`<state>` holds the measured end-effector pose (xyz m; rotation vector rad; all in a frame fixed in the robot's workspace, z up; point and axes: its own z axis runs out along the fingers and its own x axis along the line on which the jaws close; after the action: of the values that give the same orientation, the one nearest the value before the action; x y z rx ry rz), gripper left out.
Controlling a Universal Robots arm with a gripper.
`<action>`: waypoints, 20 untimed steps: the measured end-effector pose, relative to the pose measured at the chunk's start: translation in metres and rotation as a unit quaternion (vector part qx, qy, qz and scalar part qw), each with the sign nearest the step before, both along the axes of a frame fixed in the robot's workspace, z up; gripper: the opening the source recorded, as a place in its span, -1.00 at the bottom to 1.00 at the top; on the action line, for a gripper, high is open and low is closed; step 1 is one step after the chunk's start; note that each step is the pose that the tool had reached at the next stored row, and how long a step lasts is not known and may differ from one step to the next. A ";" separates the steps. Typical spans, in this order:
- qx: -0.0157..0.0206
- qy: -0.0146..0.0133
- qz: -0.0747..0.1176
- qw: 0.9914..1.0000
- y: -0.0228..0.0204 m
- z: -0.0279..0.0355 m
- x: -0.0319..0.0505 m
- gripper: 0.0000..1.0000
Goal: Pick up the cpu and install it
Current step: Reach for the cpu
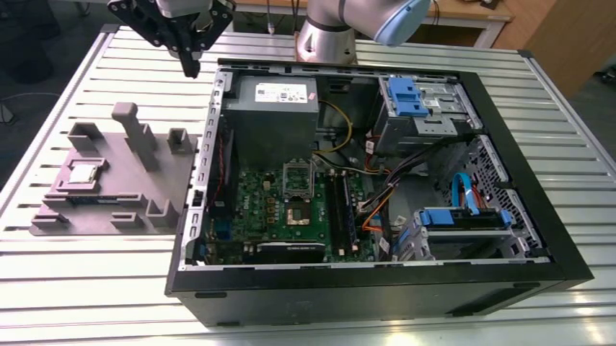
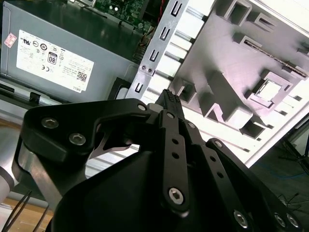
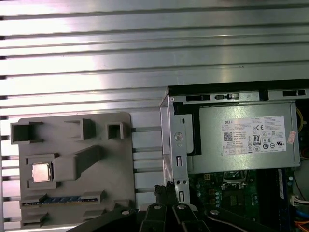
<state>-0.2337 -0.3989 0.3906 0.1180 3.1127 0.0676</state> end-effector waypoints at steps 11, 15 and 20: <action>0.000 0.000 0.000 1.000 0.0000 -0.0001 -0.0024 -0.80; 0.000 0.000 0.000 1.000 0.0000 -0.0002 -0.0033 -0.80; 0.000 0.000 0.000 1.000 0.0000 -0.0003 -0.0042 -0.80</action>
<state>-0.2379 -0.3989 0.3904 0.1180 3.1128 0.0677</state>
